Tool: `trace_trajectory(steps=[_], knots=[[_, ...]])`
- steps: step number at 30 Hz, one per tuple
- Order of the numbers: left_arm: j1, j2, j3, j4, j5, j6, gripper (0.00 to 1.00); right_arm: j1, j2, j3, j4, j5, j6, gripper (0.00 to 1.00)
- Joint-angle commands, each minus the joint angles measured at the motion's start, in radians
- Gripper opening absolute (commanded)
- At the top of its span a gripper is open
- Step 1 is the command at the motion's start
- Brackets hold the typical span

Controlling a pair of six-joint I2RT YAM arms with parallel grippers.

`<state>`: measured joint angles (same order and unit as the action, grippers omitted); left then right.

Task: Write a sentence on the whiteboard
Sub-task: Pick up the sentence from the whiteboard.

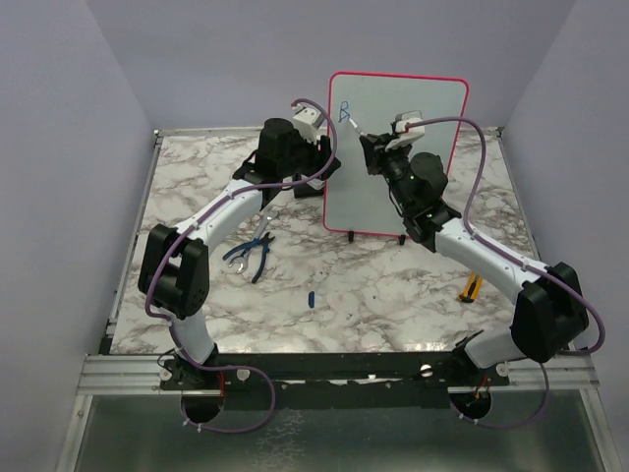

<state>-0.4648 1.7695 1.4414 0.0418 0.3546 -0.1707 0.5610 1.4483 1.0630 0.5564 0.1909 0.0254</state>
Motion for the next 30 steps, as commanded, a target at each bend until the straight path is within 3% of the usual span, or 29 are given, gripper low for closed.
trace_trajectory(steps=[1, 30], knots=[[0.001, -0.028, -0.006, -0.008, -0.003, 0.010, 0.54, -0.009, 0.012, 0.032, 0.038, 0.033, -0.010, 0.00], [0.001, -0.032, -0.003, -0.008, 0.000, 0.006, 0.54, -0.009, -0.017, -0.055, 0.033, 0.056, 0.018, 0.01]])
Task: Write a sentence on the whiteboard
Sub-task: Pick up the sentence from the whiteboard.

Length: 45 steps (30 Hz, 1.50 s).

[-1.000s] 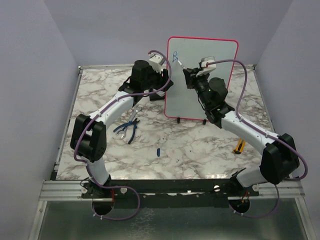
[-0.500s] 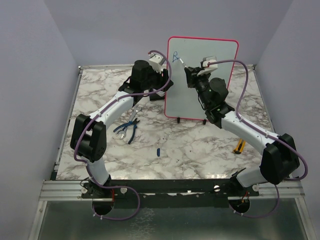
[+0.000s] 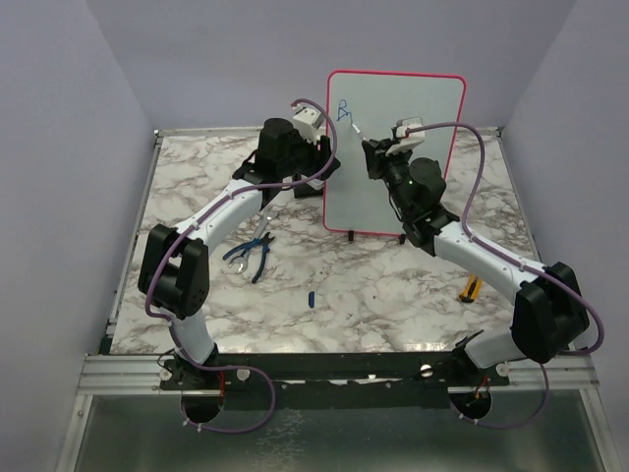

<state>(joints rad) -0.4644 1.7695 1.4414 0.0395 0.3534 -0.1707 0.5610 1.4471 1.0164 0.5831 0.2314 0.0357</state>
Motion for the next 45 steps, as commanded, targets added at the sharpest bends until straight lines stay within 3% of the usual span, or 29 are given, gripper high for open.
trace_trajectory(steps=[1, 37, 45], knots=[[0.000, -0.033, -0.003, -0.006, 0.002, 0.007, 0.54, -0.009, -0.016, -0.006, 0.008, 0.016, 0.006, 0.01], [0.000, -0.036, -0.003, -0.006, 0.004, 0.005, 0.54, -0.009, -0.019, 0.028, 0.044, 0.076, -0.026, 0.01], [0.000, -0.033, -0.003, -0.006, 0.006, 0.005, 0.54, -0.009, -0.051, -0.007, 0.082, 0.000, -0.051, 0.01]])
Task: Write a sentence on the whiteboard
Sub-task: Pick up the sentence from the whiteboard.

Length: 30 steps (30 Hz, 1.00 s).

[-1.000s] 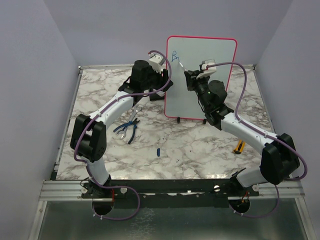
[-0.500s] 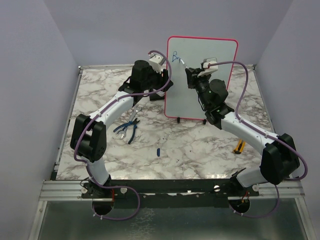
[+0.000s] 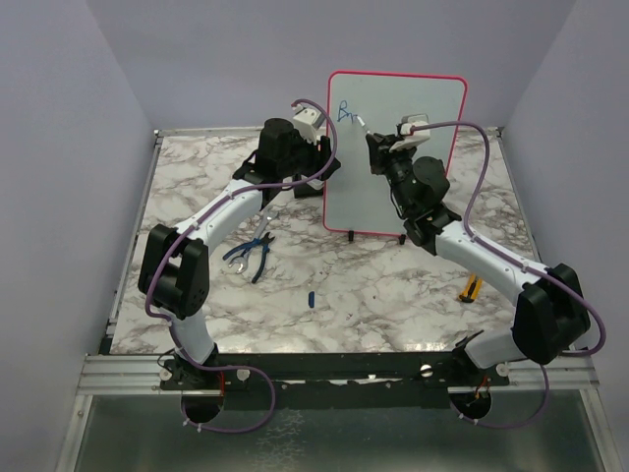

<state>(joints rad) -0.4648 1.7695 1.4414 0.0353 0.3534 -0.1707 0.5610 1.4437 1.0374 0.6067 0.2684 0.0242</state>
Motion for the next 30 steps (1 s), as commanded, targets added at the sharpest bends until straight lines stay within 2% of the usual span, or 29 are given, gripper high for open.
trace_trajectory(steps=[1, 8, 12, 30], knots=[[0.000, -0.034, -0.002, -0.003, 0.005, 0.005, 0.54, -0.009, -0.059, -0.040, 0.070, -0.048, -0.043, 0.01], [0.000, -0.033, 0.000, -0.004, 0.005, 0.002, 0.54, -0.008, -0.118, -0.086, 0.092, -0.070, -0.049, 0.01], [0.000, -0.032, 0.000, -0.003, 0.004, 0.001, 0.54, -0.009, -0.103, -0.067, 0.064, -0.018, -0.052, 0.01], [0.000, -0.036, -0.001, -0.005, 0.006, 0.003, 0.53, -0.009, -0.044, -0.021, 0.030, 0.010, -0.053, 0.01]])
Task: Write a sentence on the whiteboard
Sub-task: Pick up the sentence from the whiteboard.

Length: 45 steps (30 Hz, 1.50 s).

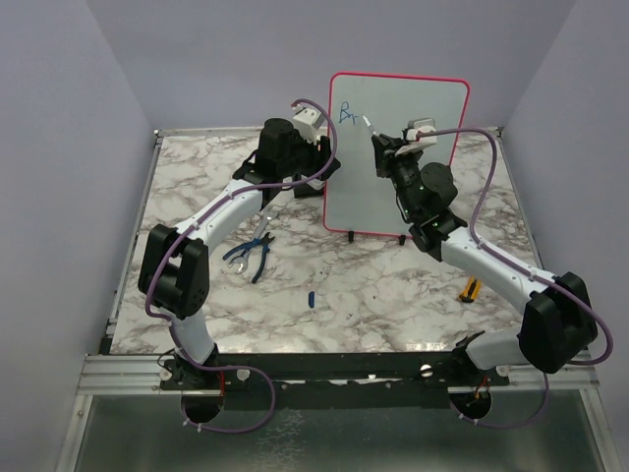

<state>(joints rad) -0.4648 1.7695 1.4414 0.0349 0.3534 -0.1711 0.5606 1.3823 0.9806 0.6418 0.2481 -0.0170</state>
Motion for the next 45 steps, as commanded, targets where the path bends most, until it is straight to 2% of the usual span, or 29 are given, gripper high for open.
trace_trajectory(steps=[1, 30, 39, 45], knots=[[0.001, -0.036, -0.002, -0.004, 0.006, 0.004, 0.53, -0.008, 0.019, 0.036, -0.006, 0.033, -0.011, 0.01], [0.000, -0.042, 0.002, -0.004, 0.007, 0.004, 0.53, -0.008, 0.006, -0.036, -0.025, 0.062, 0.014, 0.01], [0.001, -0.036, 0.002, -0.004, 0.008, 0.002, 0.53, -0.007, -0.056, -0.060, 0.012, -0.038, 0.014, 0.01], [0.001, -0.036, 0.002, -0.004, 0.009, 0.000, 0.53, -0.007, -0.060, -0.042, 0.021, -0.021, 0.007, 0.01]])
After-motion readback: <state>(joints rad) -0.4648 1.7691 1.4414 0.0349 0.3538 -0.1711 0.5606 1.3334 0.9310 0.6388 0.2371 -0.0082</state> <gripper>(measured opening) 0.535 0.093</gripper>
